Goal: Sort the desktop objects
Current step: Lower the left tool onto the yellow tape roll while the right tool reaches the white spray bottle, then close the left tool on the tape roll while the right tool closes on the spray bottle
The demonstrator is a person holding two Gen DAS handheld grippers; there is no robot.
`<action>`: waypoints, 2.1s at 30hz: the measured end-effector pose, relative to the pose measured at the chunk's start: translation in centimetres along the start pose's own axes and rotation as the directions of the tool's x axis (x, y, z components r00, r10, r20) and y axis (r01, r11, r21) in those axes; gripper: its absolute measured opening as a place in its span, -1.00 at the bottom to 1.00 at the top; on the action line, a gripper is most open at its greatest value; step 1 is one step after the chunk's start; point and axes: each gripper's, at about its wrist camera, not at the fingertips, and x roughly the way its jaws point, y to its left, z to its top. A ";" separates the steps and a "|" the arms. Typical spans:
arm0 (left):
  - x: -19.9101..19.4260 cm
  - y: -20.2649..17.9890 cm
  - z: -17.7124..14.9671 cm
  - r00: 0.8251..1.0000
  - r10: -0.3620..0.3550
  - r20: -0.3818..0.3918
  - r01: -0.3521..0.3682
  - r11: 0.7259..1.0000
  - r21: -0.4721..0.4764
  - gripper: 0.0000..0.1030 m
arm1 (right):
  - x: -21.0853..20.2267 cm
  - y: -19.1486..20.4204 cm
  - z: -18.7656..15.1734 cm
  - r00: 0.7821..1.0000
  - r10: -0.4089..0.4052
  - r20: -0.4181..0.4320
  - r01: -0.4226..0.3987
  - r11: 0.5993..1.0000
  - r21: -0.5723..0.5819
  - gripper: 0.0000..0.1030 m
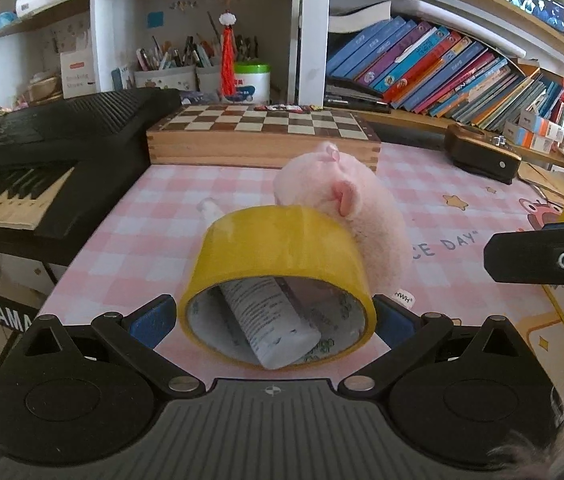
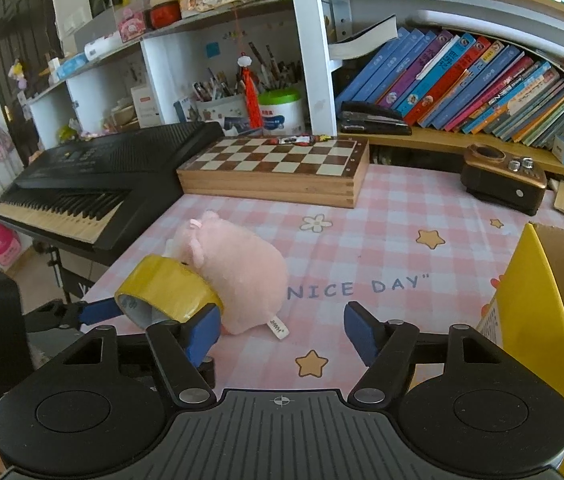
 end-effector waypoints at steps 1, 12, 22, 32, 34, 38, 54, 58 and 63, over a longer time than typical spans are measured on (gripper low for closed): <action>0.2 0.0 0.0 1.000 -0.005 -0.002 0.005 1.000 -0.002 1.00 | 0.1 0.0 0.1 1.000 -0.002 -0.002 0.002 1.000 -0.001 0.36; 0.6 0.4 -0.1 0.999 -0.049 -0.014 0.049 0.999 -0.007 0.76 | 0.3 -0.3 0.2 1.000 -0.017 -0.008 0.017 1.000 0.023 0.36; -4.0 1.7 -0.1 0.982 -0.116 -0.146 0.107 0.992 -0.068 0.75 | 0.0 0.1 -0.7 0.999 -0.007 -0.031 0.008 1.000 0.030 0.36; -8.3 4.0 -2.0 0.961 -0.189 -0.201 0.176 0.981 -0.083 0.75 | -0.3 0.3 -2.4 0.996 0.011 -0.085 -0.007 0.999 0.045 0.36; -9.2 4.2 -2.5 0.960 -0.201 -0.193 0.189 0.979 -0.079 0.75 | -0.3 0.6 -2.7 0.996 0.022 -0.091 -0.017 0.999 0.049 0.36; -10.6 5.1 -3.5 0.964 -0.181 -0.193 0.163 0.981 -0.103 0.75 | 0.2 1.7 -2.9 0.990 0.062 -0.123 -0.059 0.998 0.034 0.36; -14.4 9.5 -5.1 0.986 -0.048 -0.159 0.014 0.978 -0.206 0.75 | 8.1 9.6 -1.6 0.948 0.191 -0.255 -0.200 0.980 -0.010 0.13; -14.6 9.7 -5.1 0.987 -0.038 -0.156 0.004 0.977 -0.212 0.75 | 8.7 10.9 -2.2 0.957 0.127 -0.261 -0.163 0.979 -0.120 -0.08; -14.8 9.7 -5.1 0.988 -0.052 -0.147 0.021 0.979 -0.201 0.75 | 7.0 10.7 -3.8 0.966 0.070 -0.248 -0.142 0.948 -0.286 -0.38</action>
